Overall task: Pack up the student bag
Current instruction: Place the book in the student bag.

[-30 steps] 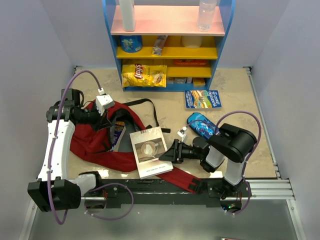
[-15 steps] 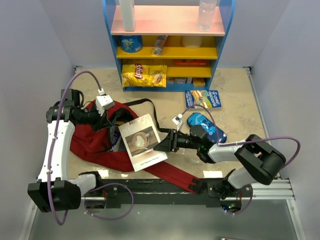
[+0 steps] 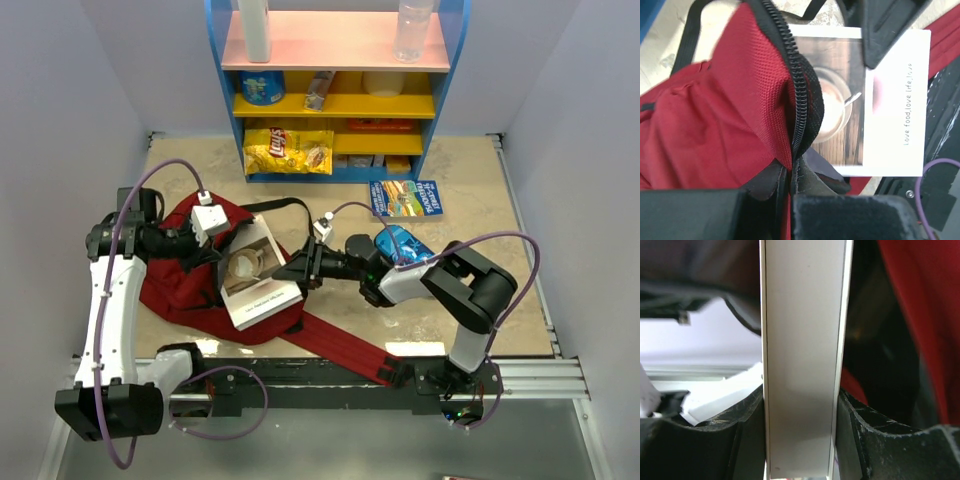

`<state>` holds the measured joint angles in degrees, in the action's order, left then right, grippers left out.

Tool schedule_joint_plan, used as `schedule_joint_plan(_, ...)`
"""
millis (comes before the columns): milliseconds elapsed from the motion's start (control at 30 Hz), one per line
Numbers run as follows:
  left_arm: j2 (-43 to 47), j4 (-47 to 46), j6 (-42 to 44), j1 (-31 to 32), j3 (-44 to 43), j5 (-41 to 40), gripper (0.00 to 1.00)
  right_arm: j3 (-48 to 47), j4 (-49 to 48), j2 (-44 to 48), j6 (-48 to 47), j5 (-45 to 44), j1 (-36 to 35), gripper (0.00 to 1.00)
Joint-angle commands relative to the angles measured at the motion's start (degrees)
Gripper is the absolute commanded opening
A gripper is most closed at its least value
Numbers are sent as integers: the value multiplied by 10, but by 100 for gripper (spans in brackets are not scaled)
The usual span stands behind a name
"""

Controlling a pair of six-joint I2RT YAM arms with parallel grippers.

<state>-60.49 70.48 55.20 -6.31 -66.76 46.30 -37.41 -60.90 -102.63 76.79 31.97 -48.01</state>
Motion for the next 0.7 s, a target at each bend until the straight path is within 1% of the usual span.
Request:
schedule_joint_plan(0, 24, 37, 64, 2, -2, 71, 0, -74, 19, 35, 13, -76, -7, 30)
schedule_joint_plan(67, 26, 49, 76, 3, -1, 73, 0, -104, 101, 47, -5, -112, -15, 30)
schedule_joint_plan(100, 28, 49, 78, 3, 1, 74, 0, -113, 125, 56, -19, -159, -18, 30)
schedule_joint_plan(167, 35, 49, 81, 4, 3, 77, 0, -145, 175, 54, -29, -196, -33, 30)
schedule_joint_plan(267, 44, 49, 83, 8, 5, 76, 0, -178, 207, 36, -29, -263, -53, 29)
schedule_joint_plan(333, 49, 49, 84, 10, 7, 75, 0, -189, 212, 17, -22, -303, -63, 28)
schedule_joint_plan(400, 51, 50, 83, 13, 8, 71, 0, -206, 215, 1, -17, -318, -66, 28)
schedule_joint_plan(433, 55, 49, 85, 14, 8, 70, 0, -213, 221, -19, -16, -318, -66, 28)
schedule_joint_plan(533, 59, 49, 96, 14, 8, 71, 0, -272, 244, -57, -20, -256, -69, 27)
schedule_joint_plan(567, 57, 48, 101, 14, 5, 73, 0, -276, 247, -70, -26, -229, -75, 26)
schedule_joint_plan(633, 50, 45, 98, 14, 1, 77, 0, -269, 257, -66, -50, -227, -91, 21)
schedule_joint_plan(667, 47, 47, 97, 14, -1, 78, 0, -266, 264, -64, -56, -208, -95, 18)
